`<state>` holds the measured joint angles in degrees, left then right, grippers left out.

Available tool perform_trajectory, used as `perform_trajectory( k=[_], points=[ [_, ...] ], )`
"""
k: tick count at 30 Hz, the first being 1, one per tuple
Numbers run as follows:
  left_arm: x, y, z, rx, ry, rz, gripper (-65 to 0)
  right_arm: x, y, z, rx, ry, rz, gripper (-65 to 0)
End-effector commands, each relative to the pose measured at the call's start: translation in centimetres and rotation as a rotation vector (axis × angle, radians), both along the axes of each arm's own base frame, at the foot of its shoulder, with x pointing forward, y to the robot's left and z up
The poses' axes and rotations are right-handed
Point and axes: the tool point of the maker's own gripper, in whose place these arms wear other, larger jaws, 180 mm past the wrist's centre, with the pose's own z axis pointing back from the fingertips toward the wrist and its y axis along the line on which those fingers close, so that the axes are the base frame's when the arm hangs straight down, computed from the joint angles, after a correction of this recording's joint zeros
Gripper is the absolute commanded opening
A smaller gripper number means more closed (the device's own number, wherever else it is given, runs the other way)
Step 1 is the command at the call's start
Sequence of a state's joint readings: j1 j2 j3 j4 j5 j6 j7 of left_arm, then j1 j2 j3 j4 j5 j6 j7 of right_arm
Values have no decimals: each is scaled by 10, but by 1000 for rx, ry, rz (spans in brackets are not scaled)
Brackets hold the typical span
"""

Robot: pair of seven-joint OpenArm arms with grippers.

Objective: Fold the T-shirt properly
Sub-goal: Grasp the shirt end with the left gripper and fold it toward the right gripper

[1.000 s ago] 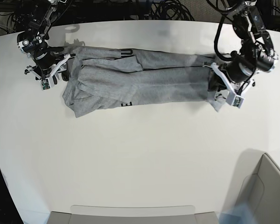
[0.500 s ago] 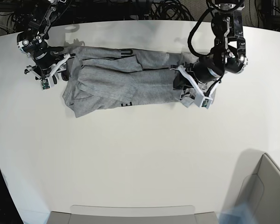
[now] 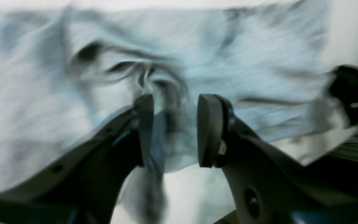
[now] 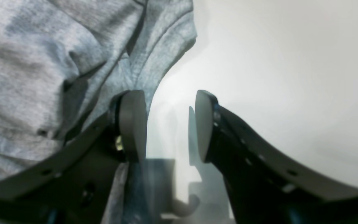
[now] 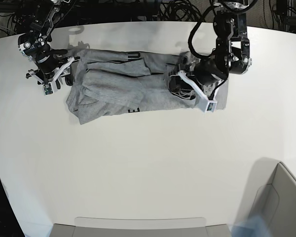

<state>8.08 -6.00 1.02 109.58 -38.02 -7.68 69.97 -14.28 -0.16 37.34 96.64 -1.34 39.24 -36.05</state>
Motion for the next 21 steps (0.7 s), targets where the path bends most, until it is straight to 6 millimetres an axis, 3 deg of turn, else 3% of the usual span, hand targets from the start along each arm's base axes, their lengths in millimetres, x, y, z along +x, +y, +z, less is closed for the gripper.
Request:
perform_trajectory(
  k=[1, 4, 8, 11, 15, 19, 21],
  points=[
    [14, -4, 21, -24, -75, 5, -411, 10, 6, 12, 8, -51, 32, -388],
    [22, -3, 36, -24, -125, 9, -431, 9, 10, 10, 11, -46, 44, -388],
    [25, 2, 46, -5, -167, 16, -519, 10, 8, 11, 9, -49, 42, -388],
    [22, 15, 39, 47, -148, 0, -560, 11, 8, 13, 7, -55, 42, -388],
    [0, 23, 16, 68, -72, 7, -563, 12, 7, 14, 4, -58, 41, -388],
    [-3, 35, -2, 142, -15, 63, -563, 12, 7, 14, 4, -58, 41, -388],
    [-6, 29, -13, 165, 14, 38, -563, 12, 7, 15, 3, -59, 42, -388]
  ],
)
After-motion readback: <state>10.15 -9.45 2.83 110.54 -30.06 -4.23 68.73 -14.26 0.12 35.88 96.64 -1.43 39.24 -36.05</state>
